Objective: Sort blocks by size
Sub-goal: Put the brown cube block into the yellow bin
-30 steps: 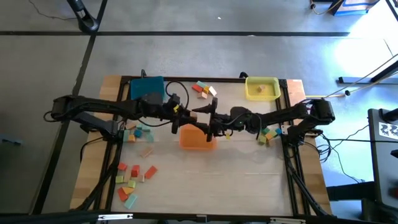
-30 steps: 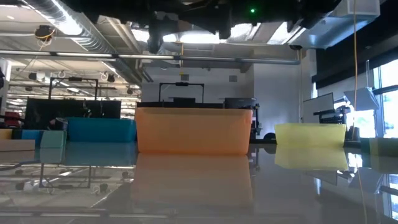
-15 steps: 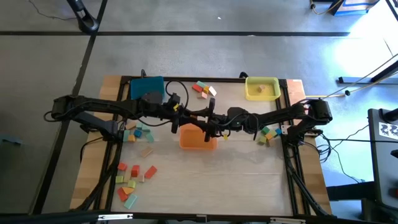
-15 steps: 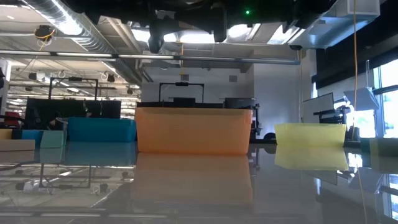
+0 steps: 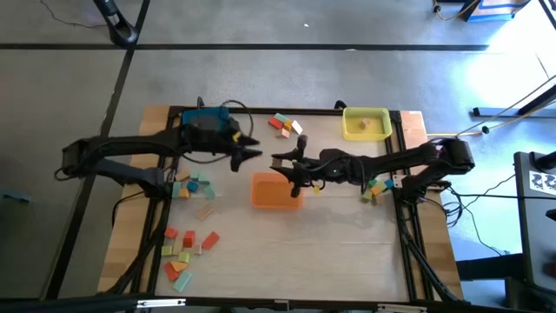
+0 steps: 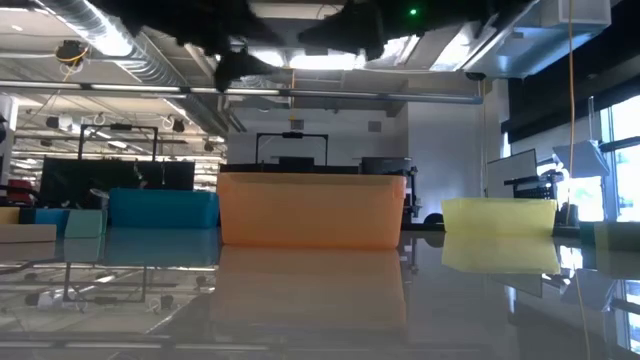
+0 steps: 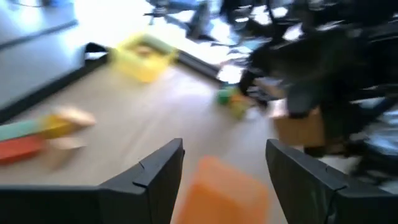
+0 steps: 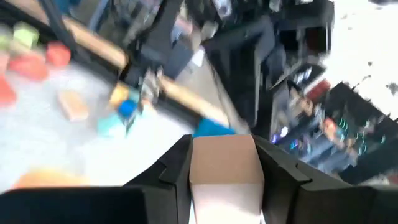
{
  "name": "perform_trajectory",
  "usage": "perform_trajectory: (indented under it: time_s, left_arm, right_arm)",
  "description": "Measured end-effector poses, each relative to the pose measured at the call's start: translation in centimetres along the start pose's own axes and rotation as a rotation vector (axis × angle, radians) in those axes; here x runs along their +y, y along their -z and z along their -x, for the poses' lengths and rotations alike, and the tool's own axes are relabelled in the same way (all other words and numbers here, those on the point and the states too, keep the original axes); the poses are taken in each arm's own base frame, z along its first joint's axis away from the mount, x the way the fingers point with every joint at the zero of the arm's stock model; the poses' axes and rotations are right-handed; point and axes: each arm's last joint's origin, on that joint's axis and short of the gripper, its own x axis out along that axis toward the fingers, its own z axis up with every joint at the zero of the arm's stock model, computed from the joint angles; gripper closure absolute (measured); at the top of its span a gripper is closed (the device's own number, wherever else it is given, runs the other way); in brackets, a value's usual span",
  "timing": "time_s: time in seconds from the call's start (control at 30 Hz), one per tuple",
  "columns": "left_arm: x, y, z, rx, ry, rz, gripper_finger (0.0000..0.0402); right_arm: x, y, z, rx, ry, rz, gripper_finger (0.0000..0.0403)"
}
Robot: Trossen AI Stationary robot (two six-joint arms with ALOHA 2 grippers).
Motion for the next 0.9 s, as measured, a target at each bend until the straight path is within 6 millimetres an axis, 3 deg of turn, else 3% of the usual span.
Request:
perform_trajectory:
  time_s: [0.17,0.33,0.7,0.9]
  left_arm:
    - [1.2,1.2,2.5,0.124,-0.239,-0.034,0.019]
    - [1.6,2.8,3.3,0.254,-0.388,-0.043,0.0192]
    - [1.9,7.7,2.0,0.312,-0.39,0.032,0.0192]
    - [2.1,8.9,1.7,0.303,-0.373,0.032,0.0192]
  right_arm:
    - [-2.1,1.2,1.5,0.215,0.084,-0.069,0.027]
    - [-4.9,3.3,3.6,0.431,0.148,-0.171,0.0272]
    - [-12.3,11.8,7.3,0.847,0.336,-0.503,0.0271]
    - [-15.5,15.8,9.9,0.994,0.435,-0.643,0.0271]
